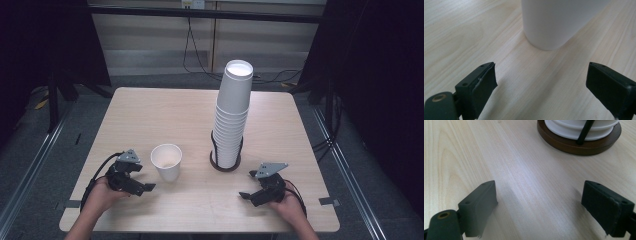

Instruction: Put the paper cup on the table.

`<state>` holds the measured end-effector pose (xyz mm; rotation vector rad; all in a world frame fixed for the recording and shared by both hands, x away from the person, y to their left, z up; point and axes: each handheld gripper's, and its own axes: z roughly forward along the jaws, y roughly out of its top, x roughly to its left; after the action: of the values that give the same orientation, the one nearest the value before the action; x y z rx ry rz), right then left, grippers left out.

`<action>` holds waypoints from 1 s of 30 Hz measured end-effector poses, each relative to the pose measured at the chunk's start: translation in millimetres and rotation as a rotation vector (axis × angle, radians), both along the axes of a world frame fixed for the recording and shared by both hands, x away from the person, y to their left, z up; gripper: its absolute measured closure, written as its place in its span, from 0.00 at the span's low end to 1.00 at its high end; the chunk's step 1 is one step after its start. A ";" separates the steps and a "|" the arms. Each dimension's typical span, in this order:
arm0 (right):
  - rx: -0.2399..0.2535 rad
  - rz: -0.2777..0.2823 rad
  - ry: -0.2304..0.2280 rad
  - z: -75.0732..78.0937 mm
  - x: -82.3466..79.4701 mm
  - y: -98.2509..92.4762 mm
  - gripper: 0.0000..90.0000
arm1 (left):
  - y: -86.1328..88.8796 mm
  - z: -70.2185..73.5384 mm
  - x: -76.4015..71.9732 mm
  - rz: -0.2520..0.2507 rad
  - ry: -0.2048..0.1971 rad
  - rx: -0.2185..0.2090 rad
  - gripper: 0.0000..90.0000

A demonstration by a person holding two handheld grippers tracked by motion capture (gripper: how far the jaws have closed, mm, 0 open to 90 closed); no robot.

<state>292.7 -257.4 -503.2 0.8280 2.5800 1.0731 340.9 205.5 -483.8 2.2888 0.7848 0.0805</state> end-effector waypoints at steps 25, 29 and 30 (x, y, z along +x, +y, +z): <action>0.000 0.002 0.000 0.0 -0.3 0.0 0.14 | 13.2 -29.5 -6.8 0.046 -0.135 0.020 0.05; 0.001 0.001 0.001 0.0 -0.4 0.1 0.14 | 16.1 -32.8 -7.9 0.040 -0.159 -0.011 0.04; 0.000 0.001 0.001 0.0 -0.4 0.1 0.14 | 16.0 -32.8 -8.0 0.041 -0.159 -0.010 0.04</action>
<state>292.3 -257.3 -503.2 0.8271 2.5815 1.0739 333.0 221.5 -516.5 2.2252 0.7471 0.2735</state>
